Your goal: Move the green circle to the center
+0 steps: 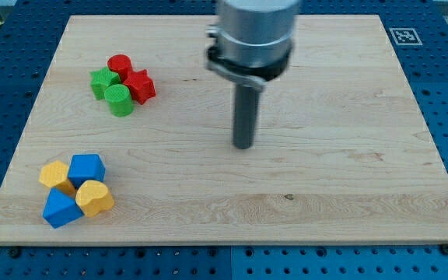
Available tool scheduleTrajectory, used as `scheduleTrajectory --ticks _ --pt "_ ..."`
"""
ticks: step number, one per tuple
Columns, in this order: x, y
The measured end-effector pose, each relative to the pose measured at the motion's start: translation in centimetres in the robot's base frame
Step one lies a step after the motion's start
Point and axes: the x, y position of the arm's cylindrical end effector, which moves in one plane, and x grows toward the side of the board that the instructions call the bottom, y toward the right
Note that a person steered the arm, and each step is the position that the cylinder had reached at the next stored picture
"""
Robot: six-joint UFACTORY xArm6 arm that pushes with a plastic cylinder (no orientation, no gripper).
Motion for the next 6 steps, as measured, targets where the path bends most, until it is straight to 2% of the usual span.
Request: scheduleTrajectory --ticks 2,3,4,5,6 --pt "-0.6 -14.0" --pt "-1.5 -16.5" --pt "-7.3 -20.4" --pt "-10.1 -24.0" --pt "-10.6 -24.3"
